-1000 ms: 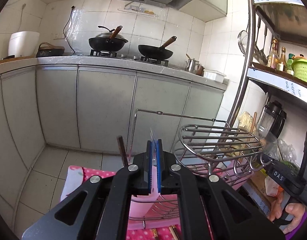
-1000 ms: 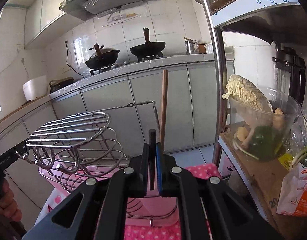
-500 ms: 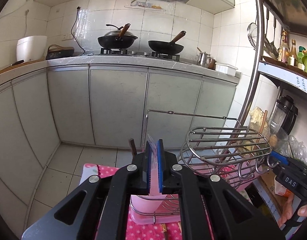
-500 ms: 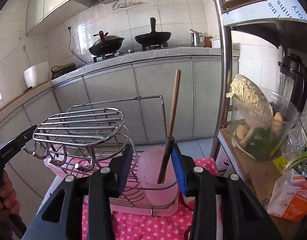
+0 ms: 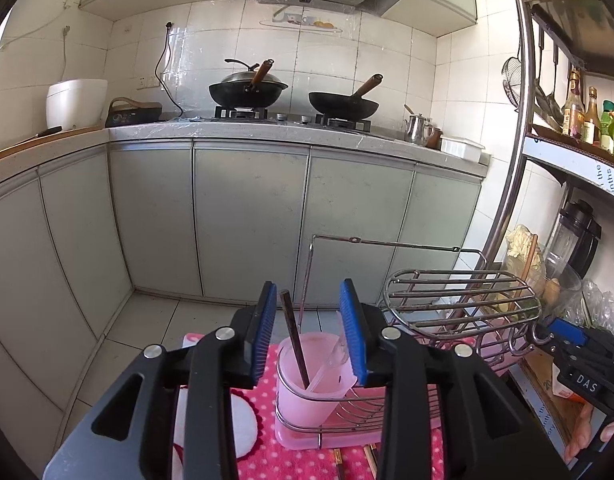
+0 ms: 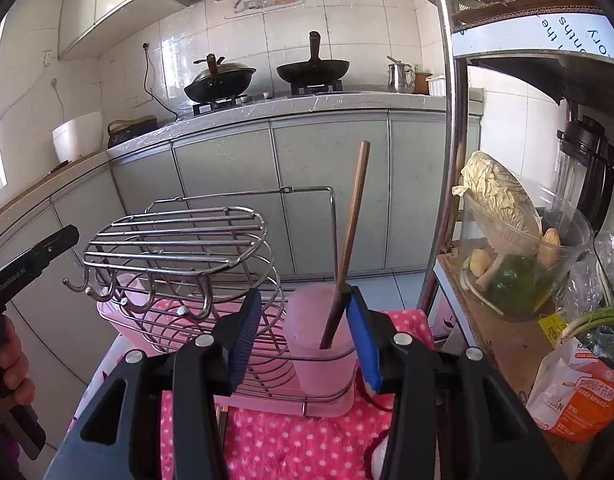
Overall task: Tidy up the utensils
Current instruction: 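Lower both utensils into the pink cup and open both tools, then withdraw both open tools from the pink cup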
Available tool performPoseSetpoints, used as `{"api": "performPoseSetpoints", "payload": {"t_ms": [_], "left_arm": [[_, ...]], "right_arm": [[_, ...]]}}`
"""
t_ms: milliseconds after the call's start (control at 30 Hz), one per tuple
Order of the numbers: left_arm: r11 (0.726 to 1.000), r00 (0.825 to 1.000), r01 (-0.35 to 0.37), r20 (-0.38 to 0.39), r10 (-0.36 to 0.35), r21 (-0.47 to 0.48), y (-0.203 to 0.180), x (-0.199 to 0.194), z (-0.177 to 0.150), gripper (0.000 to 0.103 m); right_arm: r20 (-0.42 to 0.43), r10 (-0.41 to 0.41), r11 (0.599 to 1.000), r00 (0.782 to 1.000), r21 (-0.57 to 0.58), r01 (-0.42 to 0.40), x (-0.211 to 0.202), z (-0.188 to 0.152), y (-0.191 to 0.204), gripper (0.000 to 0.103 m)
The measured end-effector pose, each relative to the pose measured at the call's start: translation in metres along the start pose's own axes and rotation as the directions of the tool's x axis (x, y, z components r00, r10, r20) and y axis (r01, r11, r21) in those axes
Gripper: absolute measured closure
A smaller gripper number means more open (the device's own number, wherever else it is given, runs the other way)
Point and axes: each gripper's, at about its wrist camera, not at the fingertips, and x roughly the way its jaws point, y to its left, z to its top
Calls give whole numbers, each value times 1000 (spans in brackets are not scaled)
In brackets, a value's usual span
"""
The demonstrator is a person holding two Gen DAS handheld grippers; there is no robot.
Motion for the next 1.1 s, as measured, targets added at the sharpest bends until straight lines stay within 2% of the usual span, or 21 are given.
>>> {"api": "performPoseSetpoints", "payload": {"t_ms": [500,867,1100], "left_arm": [[1000,1000,-19,18,19,5,-2,-24,-3,69],[1000,1000,7,-22,-7,-7,11,-45,-17,69],[997,991,63,-114,-69,-52,21,-43,-40,69]], "right_arm": [[28,19,1000,999,8,-19,-33,-10,-2,57],[25,65,998,998,-1,-65,-59,-32,3,57],[-95,146,989,985,54,-141,-44,-65,5,57]]}}
